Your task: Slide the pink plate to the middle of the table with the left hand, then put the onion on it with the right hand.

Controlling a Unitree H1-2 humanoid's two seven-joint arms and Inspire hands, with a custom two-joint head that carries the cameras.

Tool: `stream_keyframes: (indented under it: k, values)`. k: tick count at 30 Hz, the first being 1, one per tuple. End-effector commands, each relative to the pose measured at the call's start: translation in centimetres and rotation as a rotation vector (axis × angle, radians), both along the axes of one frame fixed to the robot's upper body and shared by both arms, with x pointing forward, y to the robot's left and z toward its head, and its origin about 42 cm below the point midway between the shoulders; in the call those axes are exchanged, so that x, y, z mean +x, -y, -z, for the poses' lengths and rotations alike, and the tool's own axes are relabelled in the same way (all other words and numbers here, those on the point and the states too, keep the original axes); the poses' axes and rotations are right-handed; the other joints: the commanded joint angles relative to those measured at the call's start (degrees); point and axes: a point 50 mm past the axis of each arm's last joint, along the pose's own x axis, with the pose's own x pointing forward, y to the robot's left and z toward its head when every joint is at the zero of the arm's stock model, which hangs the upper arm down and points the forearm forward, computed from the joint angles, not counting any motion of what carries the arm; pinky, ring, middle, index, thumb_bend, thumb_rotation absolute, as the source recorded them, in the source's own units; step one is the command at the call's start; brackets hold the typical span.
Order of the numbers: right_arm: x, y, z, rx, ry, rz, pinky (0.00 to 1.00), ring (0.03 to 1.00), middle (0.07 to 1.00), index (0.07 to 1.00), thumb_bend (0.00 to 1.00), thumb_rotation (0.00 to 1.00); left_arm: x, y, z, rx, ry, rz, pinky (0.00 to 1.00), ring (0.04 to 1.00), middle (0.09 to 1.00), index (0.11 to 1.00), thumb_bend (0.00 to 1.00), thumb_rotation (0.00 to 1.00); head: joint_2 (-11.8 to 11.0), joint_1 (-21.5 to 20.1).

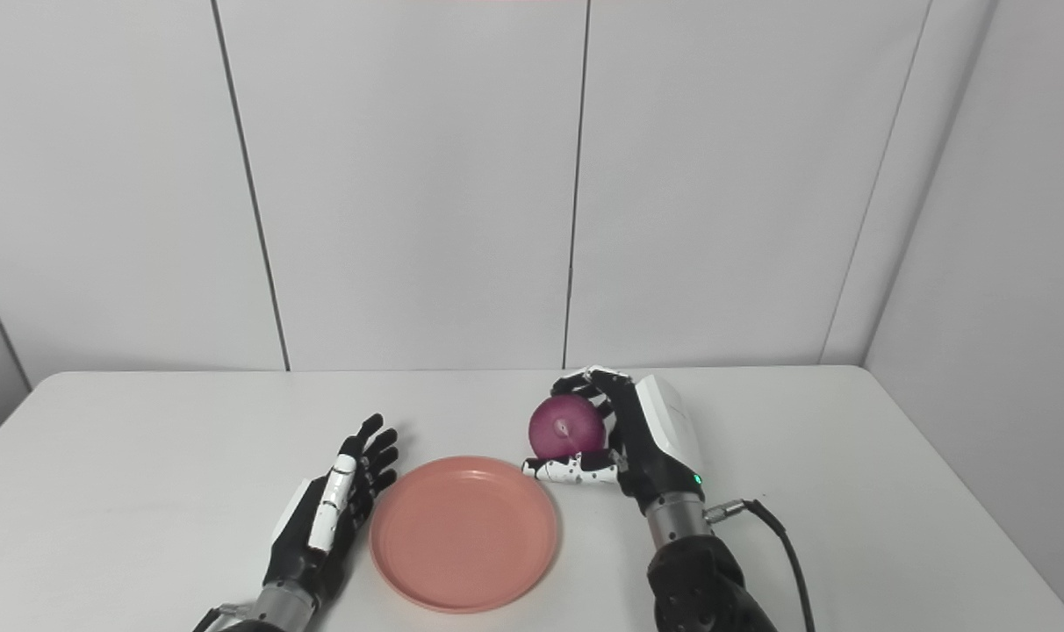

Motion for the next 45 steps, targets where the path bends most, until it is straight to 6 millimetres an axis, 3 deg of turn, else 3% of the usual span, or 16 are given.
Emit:
stream_keyframes:
  k: [1, 11, 19, 28, 34, 45]
  values:
    - [0.9, -1.8, -2.2, 0.009, 0.094, -0.075, 0.18, 0.337, 0.449, 0.536, 0.50, 0.00, 0.6, 1.1, -1.4, -0.009, 0.059, 0.002, 0.95, 0.954, 0.951, 0.949, 0.62, 1.00, 0.01, 0.63]
    - [1.4, -5.0, -1.1, -0.019, 0.068, -0.164, 0.11, 0.410, 0.496, 0.480, 0.51, 0.00, 0.6, 1.4, -1.5, -0.002, 0.061, -0.002, 0.95, 0.956, 0.949, 0.949, 0.61, 1.00, 0.09, 1.31]
    - [2.1, -6.9, 0.7, -0.058, 0.046, -0.220, 0.15, 0.410, 0.498, 0.481, 0.51, 0.00, 0.8, 1.4, -1.5, 0.000, 0.061, -0.007, 0.96, 0.956, 0.948, 0.947, 0.61, 1.00, 0.09, 1.31]
    - [2.3, -7.7, 2.0, -0.150, 0.033, -0.251, 0.16, 0.405, 0.499, 0.482, 0.51, 0.00, 0.9, 1.3, -1.5, 0.000, 0.061, -0.012, 0.96, 0.958, 0.949, 0.946, 0.61, 1.00, 0.08, 1.14]
    - [2.2, -7.8, 2.8, -0.176, -0.003, -0.275, 0.21, 0.358, 0.443, 0.537, 0.50, 0.00, 0.8, 1.3, -1.6, 0.001, 0.061, -0.017, 0.95, 0.953, 0.947, 0.943, 0.60, 1.00, 0.06, 1.05]
    - [2.0, -7.5, 3.4, -0.206, -0.032, -0.266, 0.31, 0.382, 0.462, 0.543, 0.51, 0.00, 0.8, 1.1, -1.6, -0.001, 0.064, -0.011, 0.96, 0.957, 0.952, 0.948, 0.59, 1.00, 0.05, 0.78]
